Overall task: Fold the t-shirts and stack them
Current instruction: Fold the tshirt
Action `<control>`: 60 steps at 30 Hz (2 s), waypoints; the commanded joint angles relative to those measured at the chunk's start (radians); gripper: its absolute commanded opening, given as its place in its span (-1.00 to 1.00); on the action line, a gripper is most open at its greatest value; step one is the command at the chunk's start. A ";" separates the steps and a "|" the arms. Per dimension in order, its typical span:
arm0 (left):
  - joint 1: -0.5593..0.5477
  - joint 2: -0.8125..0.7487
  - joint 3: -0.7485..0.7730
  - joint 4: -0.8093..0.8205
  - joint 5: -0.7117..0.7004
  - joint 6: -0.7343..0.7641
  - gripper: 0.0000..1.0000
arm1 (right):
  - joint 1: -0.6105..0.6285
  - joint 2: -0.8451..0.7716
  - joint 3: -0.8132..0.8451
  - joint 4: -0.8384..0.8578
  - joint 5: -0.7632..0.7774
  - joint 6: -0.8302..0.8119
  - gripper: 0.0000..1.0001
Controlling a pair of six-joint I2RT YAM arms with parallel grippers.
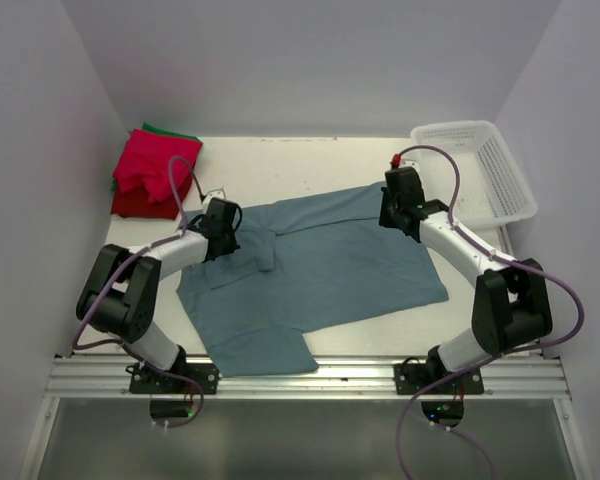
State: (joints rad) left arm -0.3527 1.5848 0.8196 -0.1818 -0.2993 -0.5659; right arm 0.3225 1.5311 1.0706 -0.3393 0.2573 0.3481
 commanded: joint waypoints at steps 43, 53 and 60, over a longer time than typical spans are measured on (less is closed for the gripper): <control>-0.214 -0.580 -0.211 -0.375 0.157 -0.141 0.31 | 0.000 -0.436 -0.254 -0.164 -0.006 0.090 0.44; -0.408 -0.462 -0.250 -0.395 0.164 -0.310 0.30 | 0.000 -0.608 -0.360 -0.273 0.019 0.141 0.44; -0.446 -0.531 -0.278 -0.502 0.088 -0.446 0.29 | 0.000 -0.606 -0.383 -0.274 -0.013 0.152 0.44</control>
State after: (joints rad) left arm -0.7799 1.0817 0.5426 -0.6178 -0.1516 -0.9165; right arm 0.3206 0.9287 0.6975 -0.5976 0.2489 0.4797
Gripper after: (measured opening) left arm 0.648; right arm 0.721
